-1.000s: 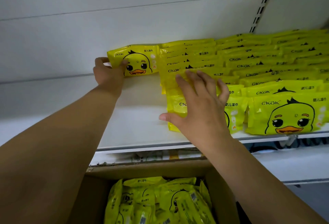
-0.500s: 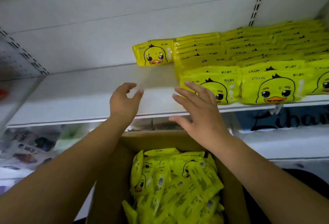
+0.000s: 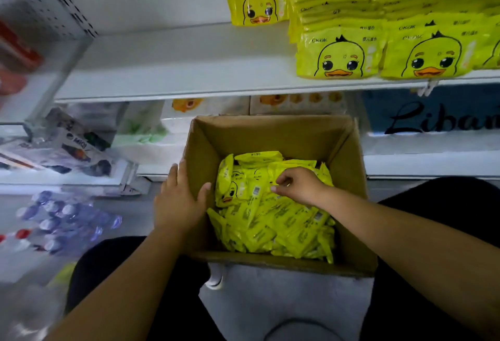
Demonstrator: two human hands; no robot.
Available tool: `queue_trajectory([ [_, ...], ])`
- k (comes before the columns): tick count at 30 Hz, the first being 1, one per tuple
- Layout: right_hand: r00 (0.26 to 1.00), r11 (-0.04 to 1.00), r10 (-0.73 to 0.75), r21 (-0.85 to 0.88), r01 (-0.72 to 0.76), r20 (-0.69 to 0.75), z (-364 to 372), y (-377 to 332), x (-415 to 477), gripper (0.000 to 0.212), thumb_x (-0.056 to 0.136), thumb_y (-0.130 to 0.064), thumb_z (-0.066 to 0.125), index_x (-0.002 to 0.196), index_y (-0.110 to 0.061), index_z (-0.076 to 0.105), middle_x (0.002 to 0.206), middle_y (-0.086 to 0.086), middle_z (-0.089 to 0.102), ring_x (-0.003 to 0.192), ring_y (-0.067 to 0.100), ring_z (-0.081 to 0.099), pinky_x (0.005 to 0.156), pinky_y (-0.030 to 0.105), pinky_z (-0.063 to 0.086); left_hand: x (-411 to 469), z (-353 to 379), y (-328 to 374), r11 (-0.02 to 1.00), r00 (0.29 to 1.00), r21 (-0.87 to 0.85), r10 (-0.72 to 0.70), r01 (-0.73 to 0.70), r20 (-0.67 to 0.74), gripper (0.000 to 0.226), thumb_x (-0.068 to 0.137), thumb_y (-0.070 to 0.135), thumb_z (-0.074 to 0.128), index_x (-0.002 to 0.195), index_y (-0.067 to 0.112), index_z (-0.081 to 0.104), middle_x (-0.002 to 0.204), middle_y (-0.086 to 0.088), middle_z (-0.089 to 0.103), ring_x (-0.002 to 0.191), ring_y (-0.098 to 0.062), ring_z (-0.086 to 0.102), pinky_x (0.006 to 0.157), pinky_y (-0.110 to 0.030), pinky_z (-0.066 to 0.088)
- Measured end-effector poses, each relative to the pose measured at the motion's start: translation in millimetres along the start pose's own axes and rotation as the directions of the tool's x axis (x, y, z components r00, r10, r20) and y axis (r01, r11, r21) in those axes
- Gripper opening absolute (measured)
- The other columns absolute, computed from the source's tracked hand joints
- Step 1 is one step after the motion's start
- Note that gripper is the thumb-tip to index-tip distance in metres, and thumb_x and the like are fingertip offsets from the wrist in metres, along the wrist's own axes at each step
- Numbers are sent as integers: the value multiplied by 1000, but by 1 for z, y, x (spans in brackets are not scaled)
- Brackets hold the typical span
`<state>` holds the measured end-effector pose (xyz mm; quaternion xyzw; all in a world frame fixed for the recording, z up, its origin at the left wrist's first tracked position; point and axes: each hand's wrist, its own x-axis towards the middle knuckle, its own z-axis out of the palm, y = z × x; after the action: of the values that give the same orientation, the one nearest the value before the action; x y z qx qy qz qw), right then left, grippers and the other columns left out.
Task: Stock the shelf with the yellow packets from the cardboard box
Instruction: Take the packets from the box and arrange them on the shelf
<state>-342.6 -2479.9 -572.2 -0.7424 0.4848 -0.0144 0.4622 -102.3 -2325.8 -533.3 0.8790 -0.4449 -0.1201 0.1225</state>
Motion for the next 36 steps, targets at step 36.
queue_trajectory([
  [36, 904, 697, 382, 702, -145, -192, 75, -4, 27, 30, 86, -12, 78, 111, 0, 68, 108, 8, 62, 104, 18, 59, 91, 32, 51, 1, 6, 5, 945, 981, -265, -188, 193, 44, 62, 105, 52, 40, 160, 31, 25, 151, -15, 47, 131, -40, 51, 97, -49, 46],
])
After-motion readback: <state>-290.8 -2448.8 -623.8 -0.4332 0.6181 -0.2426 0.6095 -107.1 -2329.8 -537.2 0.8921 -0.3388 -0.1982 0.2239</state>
